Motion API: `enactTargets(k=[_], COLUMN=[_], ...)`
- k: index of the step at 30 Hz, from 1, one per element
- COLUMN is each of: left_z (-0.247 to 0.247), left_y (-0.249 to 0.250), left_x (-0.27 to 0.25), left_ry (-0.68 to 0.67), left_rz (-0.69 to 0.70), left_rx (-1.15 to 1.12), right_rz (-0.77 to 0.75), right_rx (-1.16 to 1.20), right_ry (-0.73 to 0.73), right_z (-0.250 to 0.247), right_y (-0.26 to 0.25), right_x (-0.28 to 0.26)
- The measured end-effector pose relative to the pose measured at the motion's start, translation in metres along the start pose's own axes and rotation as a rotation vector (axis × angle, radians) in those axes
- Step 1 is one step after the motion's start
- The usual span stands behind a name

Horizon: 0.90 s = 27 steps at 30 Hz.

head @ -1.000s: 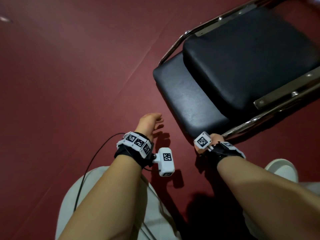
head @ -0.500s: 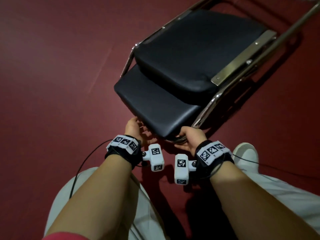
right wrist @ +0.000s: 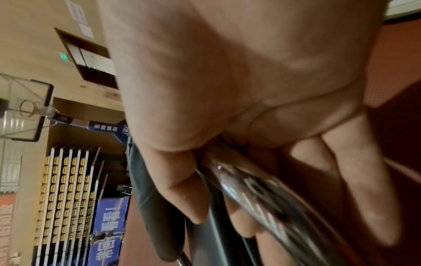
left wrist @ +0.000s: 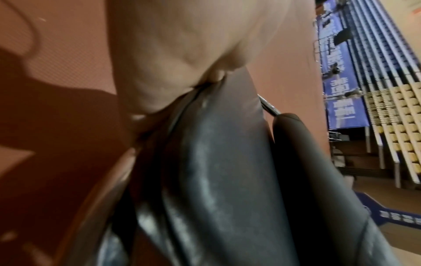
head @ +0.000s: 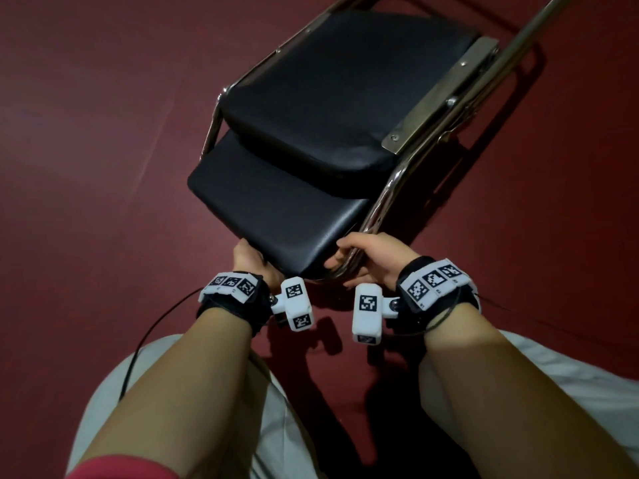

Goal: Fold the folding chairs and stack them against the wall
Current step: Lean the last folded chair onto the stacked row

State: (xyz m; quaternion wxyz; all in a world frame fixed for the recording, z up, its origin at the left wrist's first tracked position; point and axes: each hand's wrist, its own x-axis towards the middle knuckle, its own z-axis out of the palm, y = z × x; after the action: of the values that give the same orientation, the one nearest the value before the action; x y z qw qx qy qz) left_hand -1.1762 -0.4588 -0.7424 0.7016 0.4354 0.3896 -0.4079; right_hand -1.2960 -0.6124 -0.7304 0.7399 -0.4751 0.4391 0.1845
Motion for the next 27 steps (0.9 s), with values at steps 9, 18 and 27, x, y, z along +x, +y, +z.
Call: enactTargets(k=[9, 18, 27], left_z=[0.004, 0.012, 0.021], left_y=[0.035, 0.056, 0.050], left_x=[-0.015, -0.027, -0.032], left_ry=[-0.130, -0.151, -0.131], left_rz=[0.076, 0.179, 0.210], left_rx=[-0.014, 0.095, 0.131], right_rz=[-0.129, -0.823, -0.675], right_rx=[0.273, -0.099, -0.762], right_ry=[0.188, 0.983, 0.715], right_z=[-0.056, -0.056, -0.035], right_y=[-0.076, -0.103, -0.118], right_x=[-0.013, -0.013, 0.001])
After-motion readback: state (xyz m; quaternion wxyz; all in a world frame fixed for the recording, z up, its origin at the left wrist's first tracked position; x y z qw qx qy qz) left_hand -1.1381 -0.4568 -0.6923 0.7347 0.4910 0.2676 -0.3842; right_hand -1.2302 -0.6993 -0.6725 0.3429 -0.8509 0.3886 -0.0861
